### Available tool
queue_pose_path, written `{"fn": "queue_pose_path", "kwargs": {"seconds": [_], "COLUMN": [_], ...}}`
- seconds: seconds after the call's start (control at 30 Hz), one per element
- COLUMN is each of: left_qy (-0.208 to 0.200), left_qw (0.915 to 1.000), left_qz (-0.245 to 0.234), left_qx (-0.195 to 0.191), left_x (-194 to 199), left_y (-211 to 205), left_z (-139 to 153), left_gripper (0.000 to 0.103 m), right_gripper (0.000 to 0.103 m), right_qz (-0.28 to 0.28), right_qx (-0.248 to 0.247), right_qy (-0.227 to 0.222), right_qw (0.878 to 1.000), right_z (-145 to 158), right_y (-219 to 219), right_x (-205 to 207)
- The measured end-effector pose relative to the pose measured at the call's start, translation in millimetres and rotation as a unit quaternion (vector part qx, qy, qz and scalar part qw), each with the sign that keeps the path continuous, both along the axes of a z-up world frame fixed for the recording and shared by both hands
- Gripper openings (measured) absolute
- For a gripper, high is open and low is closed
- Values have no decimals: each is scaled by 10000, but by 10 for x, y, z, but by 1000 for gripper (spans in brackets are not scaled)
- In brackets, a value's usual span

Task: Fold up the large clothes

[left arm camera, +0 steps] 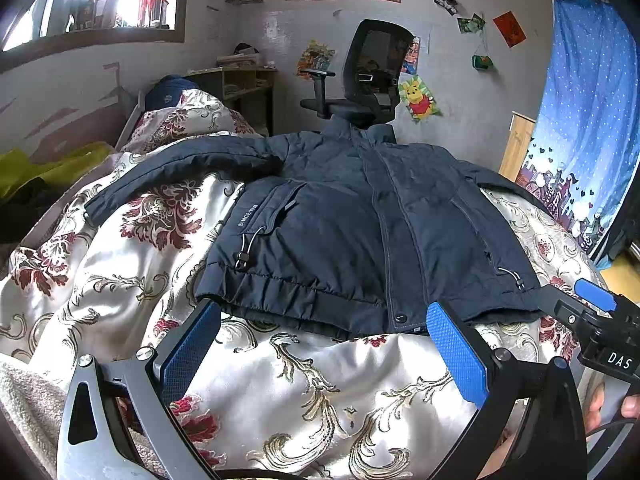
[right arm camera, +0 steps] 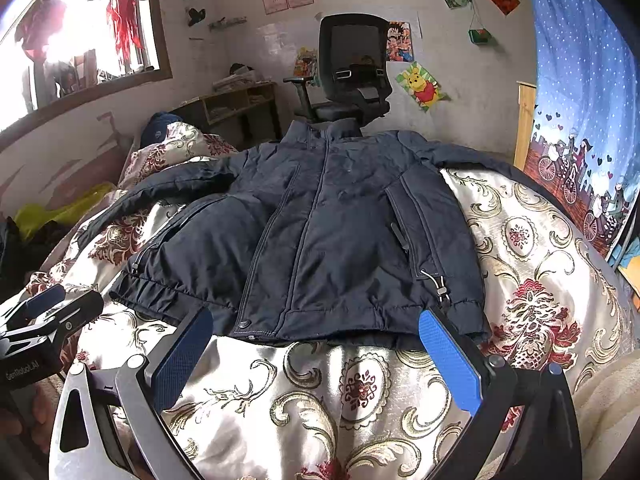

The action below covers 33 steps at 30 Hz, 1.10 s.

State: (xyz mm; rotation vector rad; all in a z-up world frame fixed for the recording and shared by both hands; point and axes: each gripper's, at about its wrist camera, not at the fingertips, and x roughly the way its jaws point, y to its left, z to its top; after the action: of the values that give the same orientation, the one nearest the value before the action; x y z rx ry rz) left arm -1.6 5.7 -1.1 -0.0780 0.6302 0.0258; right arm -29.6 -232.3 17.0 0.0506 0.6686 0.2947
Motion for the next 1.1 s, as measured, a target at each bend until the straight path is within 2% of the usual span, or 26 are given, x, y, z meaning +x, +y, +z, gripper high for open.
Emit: {"fn": "queue_pose_path", "kwargs": {"seconds": [1.1], "left_qy": [31], "left_qw": [10000], "left_qz": [23], "left_qx": [24], "left_x": [21], "left_y": [-60], "left_z": [9], "left_gripper": [101], "right_gripper": [103], "right_qz": [-3], "right_qx": [2], "right_qy": [31], "right_qw": [10000], "right_z": [-25], "right_y": [-5], "right_x": [18]}}
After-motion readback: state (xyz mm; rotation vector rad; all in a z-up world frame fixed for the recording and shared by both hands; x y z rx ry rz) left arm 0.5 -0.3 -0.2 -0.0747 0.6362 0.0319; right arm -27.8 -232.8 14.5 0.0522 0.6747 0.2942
